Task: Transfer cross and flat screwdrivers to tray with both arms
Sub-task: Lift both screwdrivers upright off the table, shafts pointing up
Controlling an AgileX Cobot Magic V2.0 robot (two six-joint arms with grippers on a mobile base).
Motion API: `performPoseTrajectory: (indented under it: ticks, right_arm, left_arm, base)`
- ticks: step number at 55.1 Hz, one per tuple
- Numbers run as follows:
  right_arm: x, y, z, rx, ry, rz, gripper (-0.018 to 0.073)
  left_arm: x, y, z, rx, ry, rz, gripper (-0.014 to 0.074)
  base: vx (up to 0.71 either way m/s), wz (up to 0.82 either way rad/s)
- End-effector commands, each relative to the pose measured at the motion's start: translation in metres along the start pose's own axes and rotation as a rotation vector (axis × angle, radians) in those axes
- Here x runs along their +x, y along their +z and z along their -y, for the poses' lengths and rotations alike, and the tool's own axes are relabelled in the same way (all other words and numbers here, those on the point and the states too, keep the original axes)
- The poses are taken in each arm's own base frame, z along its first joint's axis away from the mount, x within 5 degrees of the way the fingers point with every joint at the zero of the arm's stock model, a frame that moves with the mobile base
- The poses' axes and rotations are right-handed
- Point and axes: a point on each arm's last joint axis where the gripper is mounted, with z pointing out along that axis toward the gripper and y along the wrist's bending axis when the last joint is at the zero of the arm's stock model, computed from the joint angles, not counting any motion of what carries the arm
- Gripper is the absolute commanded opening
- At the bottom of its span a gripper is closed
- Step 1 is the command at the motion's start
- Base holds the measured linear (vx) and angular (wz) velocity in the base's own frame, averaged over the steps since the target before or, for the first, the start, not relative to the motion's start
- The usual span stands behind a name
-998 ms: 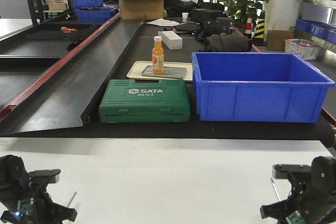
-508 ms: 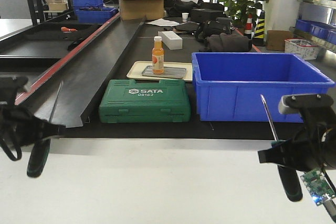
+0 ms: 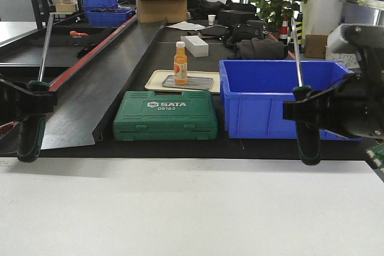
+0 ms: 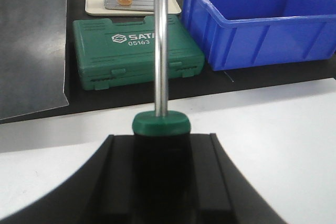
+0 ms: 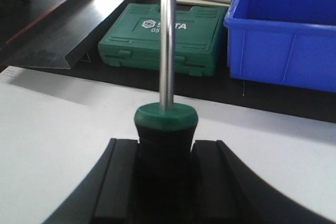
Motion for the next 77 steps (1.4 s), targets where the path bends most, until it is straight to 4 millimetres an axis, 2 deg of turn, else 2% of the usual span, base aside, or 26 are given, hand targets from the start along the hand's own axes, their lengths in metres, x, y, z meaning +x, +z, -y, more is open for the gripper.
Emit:
performPoseTrajectory:
  ticks: [1,77]
  right_arm:
    - [-0.0280,-0.0236,-0.0025,-0.001,-0.001,0.157,-0.0008]
    - [-0.0247,-0.0231,-0.0028,-0.004,-0.001,0.120,-0.0008]
  left_arm:
    - [-0.0151,-0.0140,0.0049,0.012,-0.023,0.102,-0.0006]
    - [-0.0134,-0.0131,0.0050,0.015,-0.022,0.085,-0.0006]
  base:
    - [0.00,0.00]
    - [-0.02,-0.01]
